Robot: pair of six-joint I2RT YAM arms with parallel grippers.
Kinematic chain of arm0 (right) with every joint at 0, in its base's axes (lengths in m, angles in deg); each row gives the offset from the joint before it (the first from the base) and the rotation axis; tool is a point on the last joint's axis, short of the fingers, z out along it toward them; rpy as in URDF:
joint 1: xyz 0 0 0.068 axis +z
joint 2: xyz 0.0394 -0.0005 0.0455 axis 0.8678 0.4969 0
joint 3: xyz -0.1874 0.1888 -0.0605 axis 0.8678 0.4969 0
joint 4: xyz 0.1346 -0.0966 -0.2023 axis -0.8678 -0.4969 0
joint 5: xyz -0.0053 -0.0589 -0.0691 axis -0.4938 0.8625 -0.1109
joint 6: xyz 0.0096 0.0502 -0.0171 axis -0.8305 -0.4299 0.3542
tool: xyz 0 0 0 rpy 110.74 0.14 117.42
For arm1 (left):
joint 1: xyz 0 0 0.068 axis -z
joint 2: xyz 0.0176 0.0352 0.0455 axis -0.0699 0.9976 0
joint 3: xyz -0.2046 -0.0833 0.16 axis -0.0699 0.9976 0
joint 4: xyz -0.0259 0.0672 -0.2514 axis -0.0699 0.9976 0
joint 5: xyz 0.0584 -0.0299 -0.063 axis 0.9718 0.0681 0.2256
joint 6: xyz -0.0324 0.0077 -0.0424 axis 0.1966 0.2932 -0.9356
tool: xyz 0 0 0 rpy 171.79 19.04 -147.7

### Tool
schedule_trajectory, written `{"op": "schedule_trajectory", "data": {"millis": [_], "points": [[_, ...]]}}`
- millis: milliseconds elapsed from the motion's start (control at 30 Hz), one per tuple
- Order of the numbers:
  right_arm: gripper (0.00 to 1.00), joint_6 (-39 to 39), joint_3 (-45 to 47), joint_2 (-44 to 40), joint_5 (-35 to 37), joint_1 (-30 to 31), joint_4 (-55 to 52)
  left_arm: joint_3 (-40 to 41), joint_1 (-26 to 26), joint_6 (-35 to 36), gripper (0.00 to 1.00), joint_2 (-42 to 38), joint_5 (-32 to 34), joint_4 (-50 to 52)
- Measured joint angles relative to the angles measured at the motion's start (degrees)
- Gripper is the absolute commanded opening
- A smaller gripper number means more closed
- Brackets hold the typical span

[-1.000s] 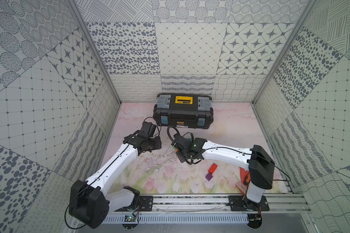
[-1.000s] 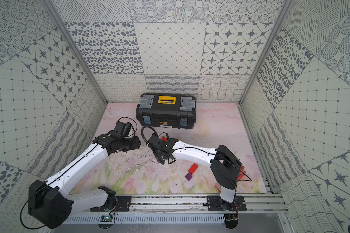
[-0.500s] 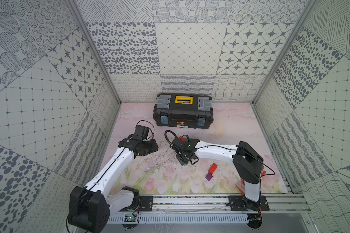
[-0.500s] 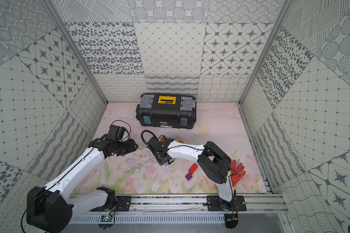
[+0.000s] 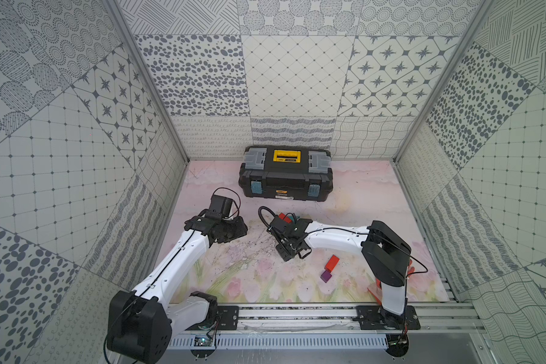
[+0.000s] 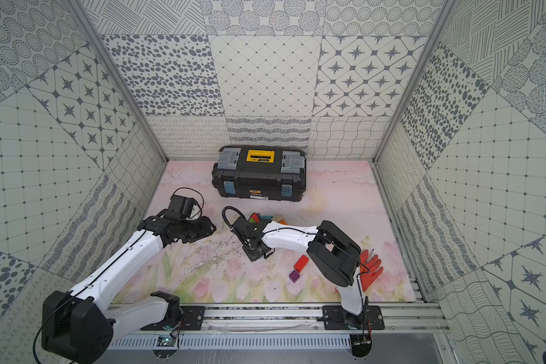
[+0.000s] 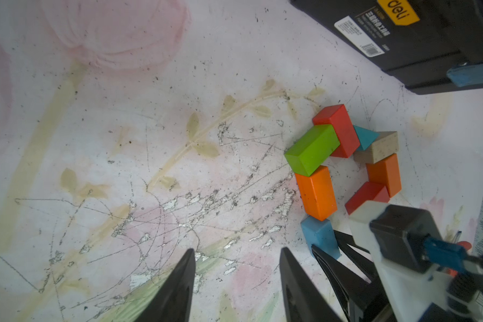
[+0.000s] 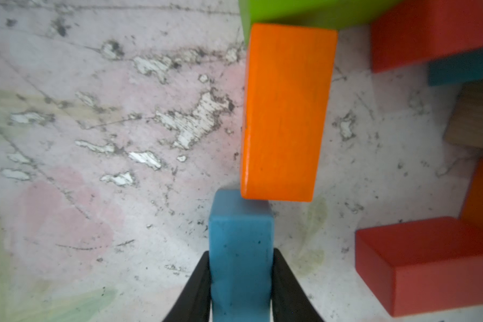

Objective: Assemble a heart with building blocks
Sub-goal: Assemble the building block at the center of the board.

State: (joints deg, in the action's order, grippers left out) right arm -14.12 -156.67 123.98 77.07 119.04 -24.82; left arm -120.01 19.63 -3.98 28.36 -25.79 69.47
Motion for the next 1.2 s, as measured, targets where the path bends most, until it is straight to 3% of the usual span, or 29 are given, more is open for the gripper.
{"op": "schedule_trajectory", "data": {"millis": [1000, 1133, 1200], "points": [[0.31, 5.79, 0.33, -0.02, -1.11, -2.67, 1.79, 0.02, -0.28, -0.15, 0.48, 0.07, -0.07, -0.39], [0.45, 5.99, 0.33, -0.02, -1.20, -2.67, 1.90, 0.02, -0.28, -0.20, 0.49, 0.20, -0.11, -0.42], [0.47, 6.19, 0.39, 0.00, -1.27, -2.67, 2.01, 0.02, -0.28, -0.17, 0.51, 0.33, -0.22, -0.42]]}}
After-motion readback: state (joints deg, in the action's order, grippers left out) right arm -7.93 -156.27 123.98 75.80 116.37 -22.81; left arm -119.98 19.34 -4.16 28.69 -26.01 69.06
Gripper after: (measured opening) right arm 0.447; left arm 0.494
